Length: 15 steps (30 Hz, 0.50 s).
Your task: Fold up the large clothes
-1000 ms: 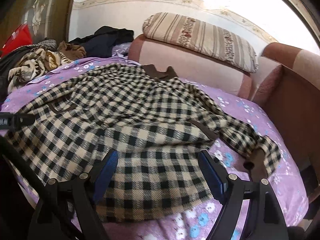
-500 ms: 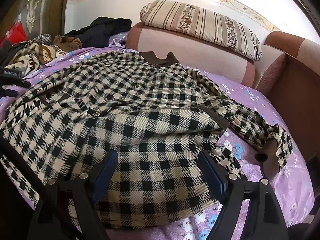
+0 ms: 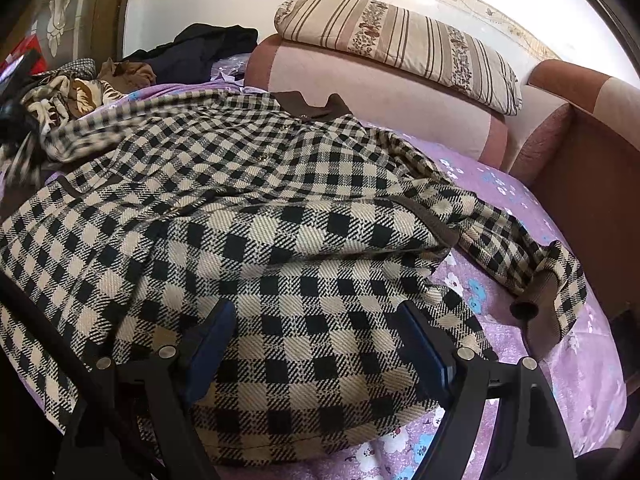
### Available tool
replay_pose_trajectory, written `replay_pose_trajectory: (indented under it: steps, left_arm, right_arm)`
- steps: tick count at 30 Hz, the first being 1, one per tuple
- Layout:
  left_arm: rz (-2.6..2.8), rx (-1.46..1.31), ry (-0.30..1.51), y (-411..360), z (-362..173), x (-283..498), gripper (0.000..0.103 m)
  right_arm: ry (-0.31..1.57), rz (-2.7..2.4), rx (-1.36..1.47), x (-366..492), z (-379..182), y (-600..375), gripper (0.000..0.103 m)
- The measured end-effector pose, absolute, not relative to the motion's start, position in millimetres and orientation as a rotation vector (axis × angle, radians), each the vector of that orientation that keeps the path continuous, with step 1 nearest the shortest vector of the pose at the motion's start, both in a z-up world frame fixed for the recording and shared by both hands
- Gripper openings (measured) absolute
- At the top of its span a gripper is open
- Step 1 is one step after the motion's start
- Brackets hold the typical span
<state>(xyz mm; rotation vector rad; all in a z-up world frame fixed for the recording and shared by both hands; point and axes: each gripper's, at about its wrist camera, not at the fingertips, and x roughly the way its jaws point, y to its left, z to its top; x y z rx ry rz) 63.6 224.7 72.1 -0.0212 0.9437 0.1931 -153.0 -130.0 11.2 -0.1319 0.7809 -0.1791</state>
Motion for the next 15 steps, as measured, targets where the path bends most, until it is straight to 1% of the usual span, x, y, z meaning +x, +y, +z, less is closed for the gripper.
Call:
replay_pose_trajectory:
  steps: [4,5,6,8,9,10,12,14,15]
  left_arm:
    - [0.303,0.030,0.906,247,91,104,0.004]
    - [0.320,0.040,0.906,249,91,111,0.006]
    - [0.345,0.042,0.909,253,92,117,0.011]
    - [0.404,0.024,0.901,262,95,126,0.012]
    - [0.428,0.011,0.891,267,97,126,0.020]
    - [0.454,-0.012,0.880,274,102,124,0.033]
    - [0.476,-0.053,0.857,283,107,114,0.047]
    - [0.436,-0.071,0.834,284,113,94,0.048]
    - [0.397,-0.059,0.839,280,114,84,0.051]
  right_arm:
    - [0.797,-0.180,-0.141,-151,7,-130,0.086]
    - [0.801,-0.180,-0.143,-150,6,-129,0.086]
    - [0.803,-0.179,-0.144,-150,6,-129,0.086]
    - [0.799,-0.177,-0.145,-151,6,-129,0.086]
    - [0.794,-0.176,-0.145,-152,8,-130,0.086]
    - [0.785,-0.177,-0.145,-153,11,-131,0.086]
    - [0.768,-0.190,-0.141,-156,17,-136,0.086]
    - [0.753,-0.218,-0.123,-160,25,-147,0.086]
    - [0.751,-0.232,-0.111,-161,29,-152,0.086]
